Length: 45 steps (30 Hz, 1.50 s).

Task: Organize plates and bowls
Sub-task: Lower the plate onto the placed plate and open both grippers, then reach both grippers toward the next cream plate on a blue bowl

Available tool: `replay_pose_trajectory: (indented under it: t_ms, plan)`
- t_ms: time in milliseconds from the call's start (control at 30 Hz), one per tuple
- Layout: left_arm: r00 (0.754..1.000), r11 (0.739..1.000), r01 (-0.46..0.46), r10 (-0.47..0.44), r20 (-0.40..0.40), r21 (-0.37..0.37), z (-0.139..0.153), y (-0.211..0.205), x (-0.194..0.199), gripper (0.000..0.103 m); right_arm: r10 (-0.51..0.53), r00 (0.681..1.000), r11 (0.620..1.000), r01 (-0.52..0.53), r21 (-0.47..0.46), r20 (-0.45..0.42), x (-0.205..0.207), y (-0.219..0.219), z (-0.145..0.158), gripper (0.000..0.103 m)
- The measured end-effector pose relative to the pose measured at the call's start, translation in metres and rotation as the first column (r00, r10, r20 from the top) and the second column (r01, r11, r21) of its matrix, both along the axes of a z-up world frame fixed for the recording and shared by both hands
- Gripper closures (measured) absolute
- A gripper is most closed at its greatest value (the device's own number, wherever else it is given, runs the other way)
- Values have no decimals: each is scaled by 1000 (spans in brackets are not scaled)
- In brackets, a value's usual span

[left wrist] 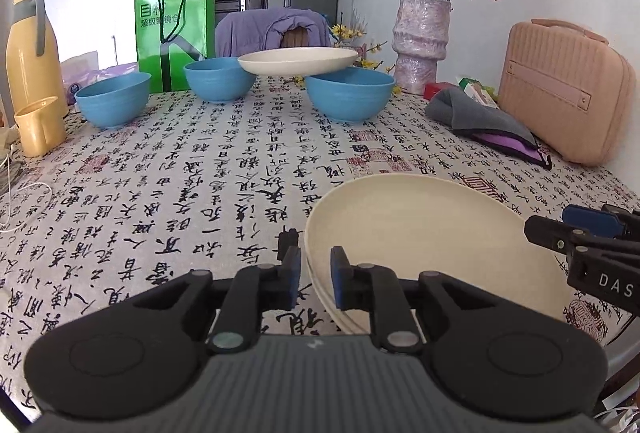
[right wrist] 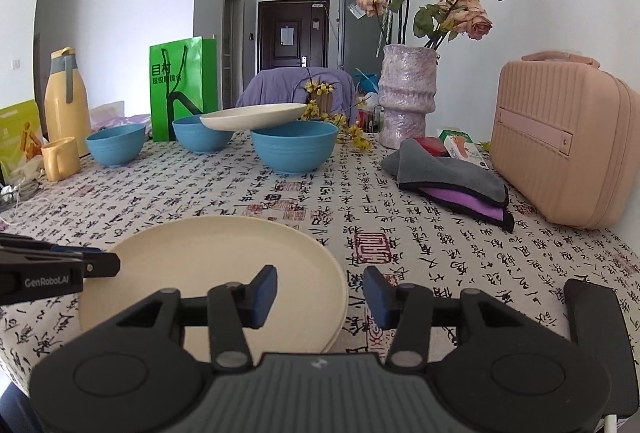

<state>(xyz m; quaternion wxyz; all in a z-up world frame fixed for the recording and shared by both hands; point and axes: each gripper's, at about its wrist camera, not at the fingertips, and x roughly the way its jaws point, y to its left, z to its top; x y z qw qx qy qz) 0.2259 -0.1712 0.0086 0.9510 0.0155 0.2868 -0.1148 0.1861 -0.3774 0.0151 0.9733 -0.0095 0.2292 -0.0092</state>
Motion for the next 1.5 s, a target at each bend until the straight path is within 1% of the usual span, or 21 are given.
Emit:
replay_pose_trajectory:
  t_ms: [33, 67, 133, 200, 267, 300, 367, 400, 500, 533, 567, 667, 733, 867, 1133, 1333, 1500]
  plan:
    - [1000, 1000, 6, -6, 8, -4, 2, 2, -2, 80, 1, 1000, 1000, -1, 4, -1, -1, 1, 1, 56]
    - [1000, 1000, 12, -12, 17, -6, 3, 4, -5, 70, 2, 1000, 1000, -2, 4, -2, -2, 2, 1, 56]
    - [999, 1000, 19, -19, 37, -1, 5, 8, -11, 57, 4, 1000, 1000, -4, 0, -2, -3, 5, 2, 55]
    - [998, 1000, 26, -26, 55, 12, 6, 12, -18, 52, 9, 1000, 1000, -9, -3, -1, -6, 10, 3, 55]
    - [997, 999, 29, -31, 74, 16, 8, 18, -27, 42, 18, 1000, 1000, -18, 0, 7, -10, 15, 5, 50]
    - [996, 999, 28, -29, 83, 17, 9, 22, -31, 40, 22, 1000, 1000, -22, 2, 12, -12, 18, 6, 49]
    - [993, 1000, 18, -20, 112, 20, 10, 31, -41, 31, 37, 999, 999, -37, 11, 26, -19, 25, 5, 46]
    - [992, 1000, 12, -15, 126, 19, 11, 36, -47, 29, 45, 999, 999, -45, 15, 31, -22, 29, 5, 45]
    - [985, 1000, -7, 6, 171, 7, 11, 51, -67, 8, 63, 997, 998, -64, 23, 52, -36, 41, 1, 34]
    - [982, 1000, -12, 11, 190, 4, 10, 55, -75, 0, 66, 996, 997, -68, 22, 64, -42, 46, 0, 27]
    - [978, 1000, -11, 10, 209, 2, 9, 59, -83, 0, 69, 995, 997, -71, 18, 77, -48, 49, -1, 19]
    - [972, 1000, -13, 12, 234, 5, 5, 68, -100, 0, 75, 989, 997, -74, -13, 128, -66, 60, -3, 11]
    - [970, 1000, -24, 24, 240, -1, 3, 72, -108, 0, 80, 986, 996, -76, -36, 145, -75, 67, -5, 7]
    - [970, 999, -45, 49, 237, -22, 2, 80, -115, 0, 88, 984, 995, -80, -59, 154, -89, 72, -7, 6]
    - [965, 998, -51, 58, 255, -33, 6, 82, -115, 0, 79, 983, 997, -73, -39, 164, -93, 69, -4, 6]
    - [962, 997, -64, 71, 262, -33, 16, 83, -90, 0, 78, 983, 997, -77, -12, 169, -77, 61, 4, 6]
    - [966, 997, -63, 72, 249, -41, 29, 83, -54, 0, 44, 984, 999, -48, 22, 171, -46, 48, 18, 7]
